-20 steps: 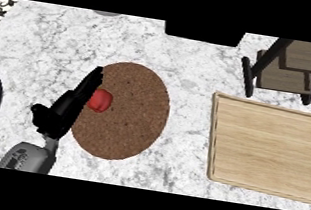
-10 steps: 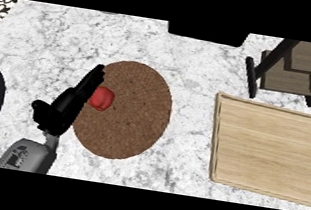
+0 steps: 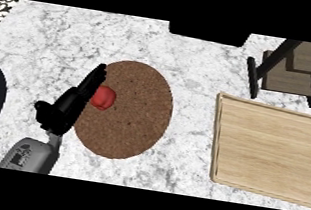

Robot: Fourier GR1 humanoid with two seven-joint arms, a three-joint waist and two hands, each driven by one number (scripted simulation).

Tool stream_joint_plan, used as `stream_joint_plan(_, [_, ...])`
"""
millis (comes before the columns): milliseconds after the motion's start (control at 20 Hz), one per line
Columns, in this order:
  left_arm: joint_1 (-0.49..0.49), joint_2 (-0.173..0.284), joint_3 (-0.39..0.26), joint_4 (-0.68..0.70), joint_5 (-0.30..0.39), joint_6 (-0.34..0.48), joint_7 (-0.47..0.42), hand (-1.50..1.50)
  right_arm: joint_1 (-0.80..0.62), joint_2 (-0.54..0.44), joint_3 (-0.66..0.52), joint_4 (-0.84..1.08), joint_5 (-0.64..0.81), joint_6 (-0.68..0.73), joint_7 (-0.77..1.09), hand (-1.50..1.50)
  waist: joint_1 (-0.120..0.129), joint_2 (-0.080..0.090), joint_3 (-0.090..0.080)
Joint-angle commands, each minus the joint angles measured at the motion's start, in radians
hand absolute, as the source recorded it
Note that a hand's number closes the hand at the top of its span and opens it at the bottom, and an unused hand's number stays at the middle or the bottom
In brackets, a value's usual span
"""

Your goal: Pick the tomato from the tray and place it in the tiered basket

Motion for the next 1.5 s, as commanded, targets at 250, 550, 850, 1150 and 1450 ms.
stream_joint_plan(250, [0.022, -0.005, -0.004, 0.031, -0.005, -0.012, -0.009, 0.0, -0.046, 0.045, -0.132, 0.016, -0.052, -0.296, 0.133, -1.5, -0.009, -0.005, -0.003])
stream_joint_plan(550, [0.03, -0.015, -0.008, 0.016, -0.019, 0.008, -0.004, 0.0, -0.03, 0.032, -0.027, -0.017, 0.155, -0.412, 0.185, -1.5, -0.034, -0.016, -0.005])
stream_joint_plan(850, [0.036, 0.007, 0.04, 0.049, 0.002, 0.001, -0.023, 0.0, 0.002, -0.071, 0.037, -0.115, 0.379, -0.382, 0.245, -1.5, -0.07, -0.025, -0.006])
stream_joint_plan(1150, [0.052, 0.006, 0.044, 0.019, 0.002, 0.016, 0.025, 0.0, 0.012, 0.009, 0.074, -0.382, 0.477, -0.355, 0.243, -1.5, -0.095, -0.043, -0.004])
stream_joint_plan(1450, [0.109, 0.015, 0.067, 0.005, 0.014, 0.024, 0.013, 0.0, 0.027, 0.096, 0.076, -0.695, 0.506, -0.12, 0.194, -1.5, -0.134, -0.067, -0.004])
